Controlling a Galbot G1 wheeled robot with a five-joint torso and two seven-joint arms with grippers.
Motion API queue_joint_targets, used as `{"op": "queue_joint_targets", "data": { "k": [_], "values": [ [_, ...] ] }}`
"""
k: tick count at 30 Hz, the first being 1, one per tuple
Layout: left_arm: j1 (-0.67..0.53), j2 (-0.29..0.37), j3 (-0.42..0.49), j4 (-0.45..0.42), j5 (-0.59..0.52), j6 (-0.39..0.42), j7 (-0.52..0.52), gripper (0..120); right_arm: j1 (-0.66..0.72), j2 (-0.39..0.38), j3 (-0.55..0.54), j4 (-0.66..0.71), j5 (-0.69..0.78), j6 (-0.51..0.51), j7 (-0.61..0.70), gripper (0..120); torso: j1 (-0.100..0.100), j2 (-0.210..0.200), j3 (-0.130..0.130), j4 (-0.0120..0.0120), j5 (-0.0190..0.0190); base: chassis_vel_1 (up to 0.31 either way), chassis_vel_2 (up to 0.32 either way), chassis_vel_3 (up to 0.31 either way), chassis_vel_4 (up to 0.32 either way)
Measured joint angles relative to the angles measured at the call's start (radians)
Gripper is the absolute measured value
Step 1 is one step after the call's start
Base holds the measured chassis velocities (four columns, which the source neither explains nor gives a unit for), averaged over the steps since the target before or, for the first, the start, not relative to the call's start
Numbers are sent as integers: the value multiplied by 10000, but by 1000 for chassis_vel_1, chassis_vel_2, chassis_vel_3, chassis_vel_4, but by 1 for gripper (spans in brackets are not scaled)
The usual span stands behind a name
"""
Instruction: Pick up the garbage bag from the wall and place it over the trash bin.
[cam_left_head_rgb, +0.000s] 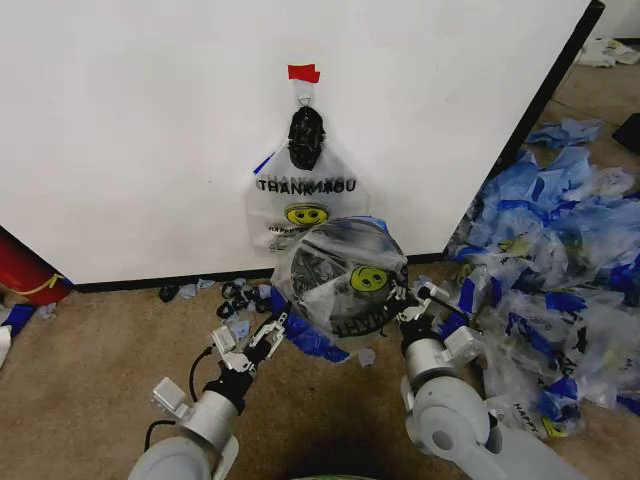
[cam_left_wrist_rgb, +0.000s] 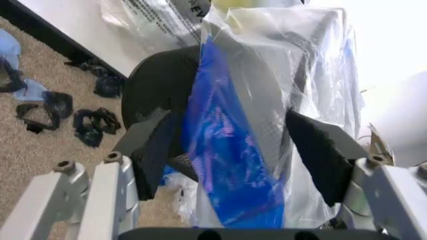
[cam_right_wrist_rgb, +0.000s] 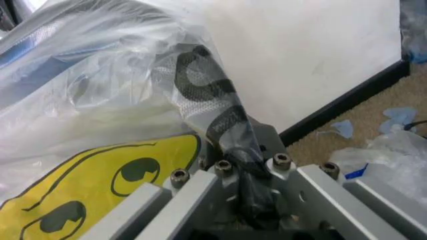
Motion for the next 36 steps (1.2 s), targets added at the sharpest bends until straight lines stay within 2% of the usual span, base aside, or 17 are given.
{"op": "queue_joint_targets", "data": {
  "k": [2,5,6,10,13,16,18,28,36],
  "values": [
    [-12,-62,29,61,37,0,18,55,0,0,9,0,-13,-2,5,0,0,0,0,0,0,0,0,0,0],
    [-31,-106,48,116,71,-4,28,45,2,4,17,-9,-26,-3,6,0,0,0,0,0,0,0,0,0,0],
    [-31,-106,48,116,71,-4,28,45,2,4,17,-9,-26,-3,6,0,0,0,0,0,0,0,0,0,0],
    [-29,-155,61,192,153,-21,45,26,24,44,30,-2,-1,-14,19,0,0,0,0,0,0,0,0,0,0],
    [-20,-163,63,210,177,-26,51,20,25,65,30,18,23,-21,30,0,0,0,0,0,0,0,0,0,0],
    [9,-193,77,262,237,-37,57,5,24,149,5,101,82,-30,93,0,0,0,0,0,0,0,0,0,0],
    [36,-212,109,321,299,-42,64,0,11,196,-8,253,186,-60,180,0,0,0,0,0,1,0,0,0,0],
    [-68,-446,334,860,553,-119,139,0,-134,277,-132,845,424,-179,401,0,0,0,0,0,-1,0,0,0,0],
    [-195,-760,584,1664,853,-264,304,0,-182,276,-252,916,479,-192,438,0,0,0,0,0,0,0,0,0,0]
  ]
}}
